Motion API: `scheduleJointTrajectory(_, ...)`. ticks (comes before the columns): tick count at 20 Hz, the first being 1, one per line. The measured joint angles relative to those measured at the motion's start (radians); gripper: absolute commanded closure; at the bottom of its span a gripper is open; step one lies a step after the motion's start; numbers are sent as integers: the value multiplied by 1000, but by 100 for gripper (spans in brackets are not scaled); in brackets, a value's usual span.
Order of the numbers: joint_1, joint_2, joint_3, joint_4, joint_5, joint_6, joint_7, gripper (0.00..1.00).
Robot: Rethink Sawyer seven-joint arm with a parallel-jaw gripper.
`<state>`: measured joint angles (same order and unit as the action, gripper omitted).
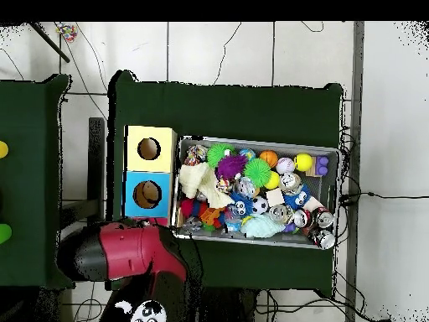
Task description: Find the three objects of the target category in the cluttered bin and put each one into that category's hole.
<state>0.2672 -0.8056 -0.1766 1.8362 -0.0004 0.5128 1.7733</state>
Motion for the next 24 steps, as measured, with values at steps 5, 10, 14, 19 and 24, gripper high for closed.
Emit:
scheduleJointTrajectory(5,-18,10,12,-28,-1,0,0,100)
scheduleJointTrajectory(10,-20,19,20,-38,-2,0,0,100)
scheduleJointTrajectory(14,-21,41,23,-52,-4,-6,0,100)
scheduleJointTrajectory(19,-29,53,37,-53,-4,-25,0,100)
scheduleJointTrajectory(24,-40,54,46,-51,-4,-64,0,100)
